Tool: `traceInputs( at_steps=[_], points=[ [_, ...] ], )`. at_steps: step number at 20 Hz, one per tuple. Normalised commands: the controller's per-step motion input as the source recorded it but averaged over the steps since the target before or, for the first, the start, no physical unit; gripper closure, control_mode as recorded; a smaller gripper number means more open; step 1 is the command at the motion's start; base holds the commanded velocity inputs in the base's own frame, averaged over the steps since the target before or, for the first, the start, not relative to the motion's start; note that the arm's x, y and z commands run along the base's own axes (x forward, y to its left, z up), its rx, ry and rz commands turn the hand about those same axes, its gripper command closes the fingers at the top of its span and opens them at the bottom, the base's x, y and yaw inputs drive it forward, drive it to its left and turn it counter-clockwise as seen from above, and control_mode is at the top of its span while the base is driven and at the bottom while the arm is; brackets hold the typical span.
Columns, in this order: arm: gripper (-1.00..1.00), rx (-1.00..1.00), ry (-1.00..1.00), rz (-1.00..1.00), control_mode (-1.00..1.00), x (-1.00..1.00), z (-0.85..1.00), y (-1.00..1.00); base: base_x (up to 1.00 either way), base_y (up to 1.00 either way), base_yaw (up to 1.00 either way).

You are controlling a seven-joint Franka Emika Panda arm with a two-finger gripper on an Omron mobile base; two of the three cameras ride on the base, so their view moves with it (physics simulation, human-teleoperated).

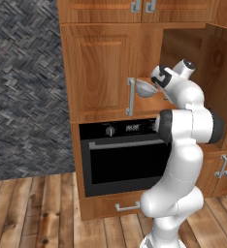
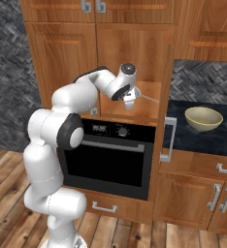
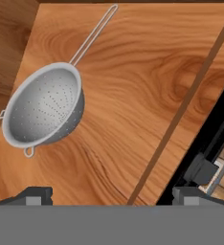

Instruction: Open the cabinet and setup a tea strainer by placing it in the bowl upright.

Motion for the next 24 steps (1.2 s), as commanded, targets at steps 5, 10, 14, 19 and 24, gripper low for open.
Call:
traceInputs(
  at_steps=[5, 10, 14, 19, 24],
  points=[
    [-1.0, 0.08, 0.03, -0.08, -1.0, 0.36, -0.17, 0.0, 0.0, 0.0, 0.0],
    [-1.0, 0.13, 0.0, -0.02, -1.0, 0.01, -0.08, 0.0, 0.0, 0.0, 0.0],
    [-1.0, 0.11, 0.0, -0.01, -1.0, 0.0, -0.18, 0.0, 0.0, 0.0, 0.0],
    [-1.0, 0.1, 0.0, -0.02, -1.0, 0.14, -0.27, 0.0, 0.0, 0.0, 0.0],
    [-1.0, 0.08, 0.0, -0.01, -1.0, 0.18, -0.03, 0.01, 0.0, 0.0, 0.0]
  ],
)
